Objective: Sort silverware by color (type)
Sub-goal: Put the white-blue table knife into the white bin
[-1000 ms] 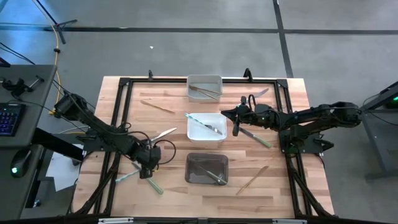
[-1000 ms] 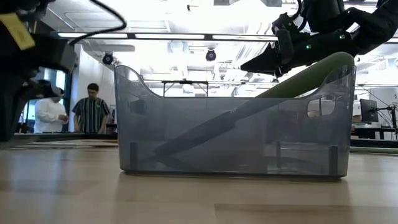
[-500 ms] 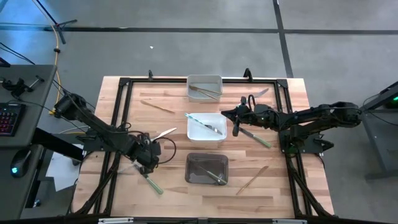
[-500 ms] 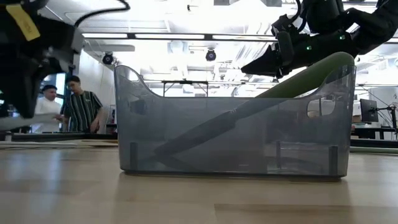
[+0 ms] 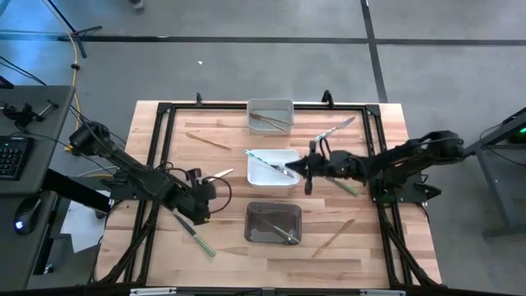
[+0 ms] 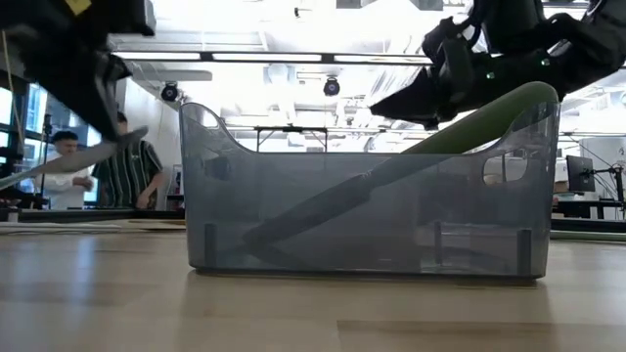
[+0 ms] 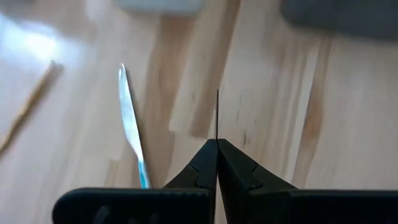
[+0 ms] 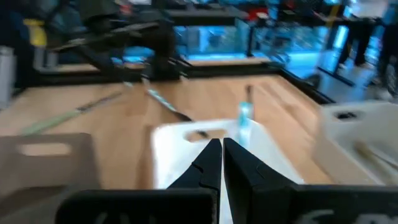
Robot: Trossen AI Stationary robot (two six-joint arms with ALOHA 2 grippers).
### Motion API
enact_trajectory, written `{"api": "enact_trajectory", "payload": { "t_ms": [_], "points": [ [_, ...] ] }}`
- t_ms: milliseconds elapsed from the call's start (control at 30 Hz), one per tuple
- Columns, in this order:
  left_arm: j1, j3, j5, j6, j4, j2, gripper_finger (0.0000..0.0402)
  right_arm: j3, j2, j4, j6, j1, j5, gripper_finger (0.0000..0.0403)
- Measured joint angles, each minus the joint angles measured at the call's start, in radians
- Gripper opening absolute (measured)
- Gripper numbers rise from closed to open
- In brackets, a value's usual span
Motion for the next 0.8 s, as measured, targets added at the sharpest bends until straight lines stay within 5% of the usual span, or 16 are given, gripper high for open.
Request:
{"api": "enact_trajectory", "payload": {
  "t_ms": [233,433,800],
  "points": [
    [0.0,0.0,-0.146,0.02,0.065,-0.116,0.0,0.075,0.177,0.162,0.029,0.074,0.009,0.0016],
    [0.0,0.0,-0.268,0.123,0.181,-0.187,0.0,0.232,0.316,0.152,0.05,0.102,-0.006,0.009],
    [-0.001,0.0,-0.35,0.277,0.294,-0.223,0.0,0.532,0.503,-0.052,0.083,0.093,-0.064,0.0194]
  ]
}}
